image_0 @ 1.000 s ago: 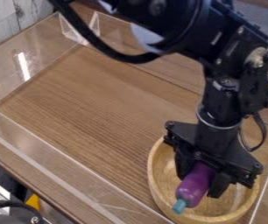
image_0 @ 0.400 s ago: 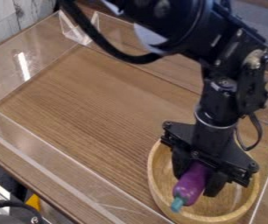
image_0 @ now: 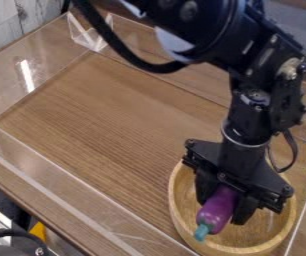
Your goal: Put the purple eggplant in the brown bowl
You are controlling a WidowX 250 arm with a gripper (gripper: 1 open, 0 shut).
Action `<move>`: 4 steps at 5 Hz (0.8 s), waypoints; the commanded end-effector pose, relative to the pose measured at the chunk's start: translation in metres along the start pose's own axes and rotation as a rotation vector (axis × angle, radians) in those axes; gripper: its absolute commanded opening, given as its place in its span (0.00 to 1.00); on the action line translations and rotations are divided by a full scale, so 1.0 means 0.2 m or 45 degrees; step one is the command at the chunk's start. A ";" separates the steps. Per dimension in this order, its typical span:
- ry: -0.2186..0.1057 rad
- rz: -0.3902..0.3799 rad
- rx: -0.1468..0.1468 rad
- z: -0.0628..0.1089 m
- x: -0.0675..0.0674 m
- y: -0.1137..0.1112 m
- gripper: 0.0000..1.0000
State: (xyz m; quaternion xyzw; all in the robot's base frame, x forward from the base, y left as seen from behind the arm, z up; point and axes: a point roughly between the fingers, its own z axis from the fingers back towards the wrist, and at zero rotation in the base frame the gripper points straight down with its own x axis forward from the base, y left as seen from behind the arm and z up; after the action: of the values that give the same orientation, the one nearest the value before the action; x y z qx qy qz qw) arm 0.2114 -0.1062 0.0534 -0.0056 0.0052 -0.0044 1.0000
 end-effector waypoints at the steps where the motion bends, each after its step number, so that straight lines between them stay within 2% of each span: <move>1: -0.052 0.012 -0.020 0.05 0.05 -0.01 0.00; 4: -0.034 0.023 -0.006 0.04 0.06 0.00 0.00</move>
State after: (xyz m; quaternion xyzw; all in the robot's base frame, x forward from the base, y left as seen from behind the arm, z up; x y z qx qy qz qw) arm 0.2140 -0.1045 0.0506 0.0009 0.0132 0.0022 0.9999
